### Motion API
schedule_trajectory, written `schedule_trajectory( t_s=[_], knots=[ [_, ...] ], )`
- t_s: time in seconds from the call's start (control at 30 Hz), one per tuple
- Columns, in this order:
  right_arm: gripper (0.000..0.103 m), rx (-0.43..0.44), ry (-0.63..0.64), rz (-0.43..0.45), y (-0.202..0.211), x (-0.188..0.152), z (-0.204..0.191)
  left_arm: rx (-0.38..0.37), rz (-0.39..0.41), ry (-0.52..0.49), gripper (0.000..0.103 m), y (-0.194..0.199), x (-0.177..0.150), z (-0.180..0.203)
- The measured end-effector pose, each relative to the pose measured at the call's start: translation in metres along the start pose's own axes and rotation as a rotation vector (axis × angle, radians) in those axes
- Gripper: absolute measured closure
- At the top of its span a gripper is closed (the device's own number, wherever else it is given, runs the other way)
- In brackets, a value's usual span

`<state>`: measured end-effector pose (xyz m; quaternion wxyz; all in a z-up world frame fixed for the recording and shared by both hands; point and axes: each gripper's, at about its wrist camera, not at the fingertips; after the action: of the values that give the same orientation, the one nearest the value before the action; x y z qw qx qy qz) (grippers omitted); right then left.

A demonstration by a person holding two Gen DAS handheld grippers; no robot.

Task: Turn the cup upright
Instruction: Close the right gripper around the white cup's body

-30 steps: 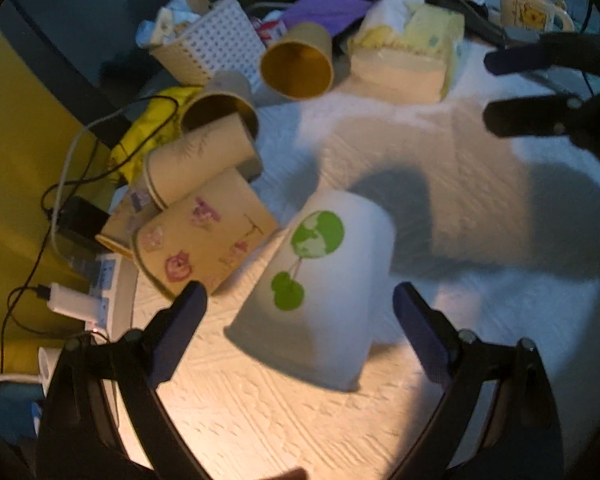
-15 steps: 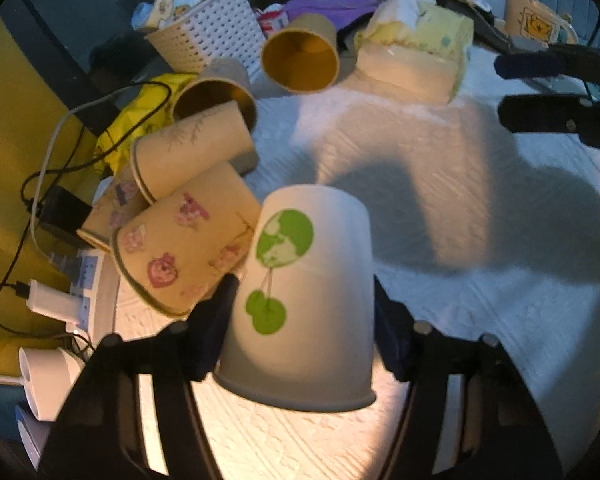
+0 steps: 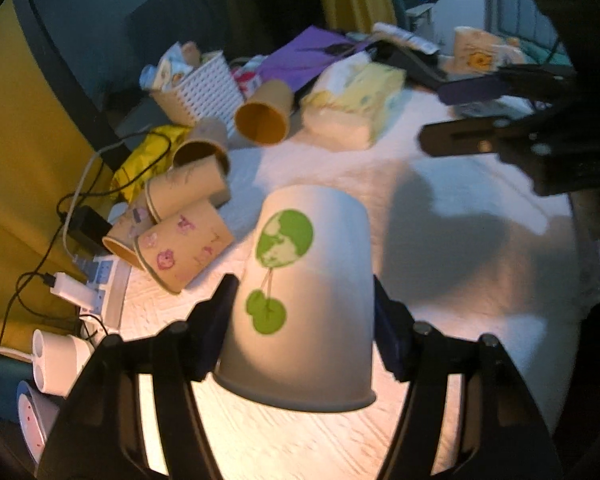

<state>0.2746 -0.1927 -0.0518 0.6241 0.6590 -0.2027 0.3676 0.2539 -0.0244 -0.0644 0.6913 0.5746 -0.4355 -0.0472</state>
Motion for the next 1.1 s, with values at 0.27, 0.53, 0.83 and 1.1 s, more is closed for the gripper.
schedule_trajectory(
  t_s=[0.27, 0.53, 0.83, 1.1],
  knots=[
    [0.026, -0.002, 0.003, 0.027, 0.04, -0.022, -0.006, -0.031, 0.044, -0.038, 0.039, 0.025, -0.017, 0.055],
    [0.026, -0.011, 0.024, -0.004, 0.057, -0.061, -0.01, -0.08, 0.02, -0.051, 0.039, 0.016, -0.043, 0.097],
    [0.026, -0.017, 0.019, -0.086, 0.04, -0.103, 0.0, -0.08, -0.045, -0.112, 0.039, -0.02, -0.052, 0.125],
    [0.026, 0.002, 0.034, -0.127, 0.022, -0.109, -0.002, -0.096, -0.047, -0.135, 0.022, -0.032, -0.052, 0.129]
  ],
)
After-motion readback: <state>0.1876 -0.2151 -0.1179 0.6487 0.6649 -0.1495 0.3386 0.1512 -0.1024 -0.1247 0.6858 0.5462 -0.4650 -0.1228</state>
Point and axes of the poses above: each gripper's, at about its wrist camera, not at the fingertips, and y roughly against the way its jaws point, z to its right, x to its top, and after that the axes turned 14 degrees about -x, right-handed
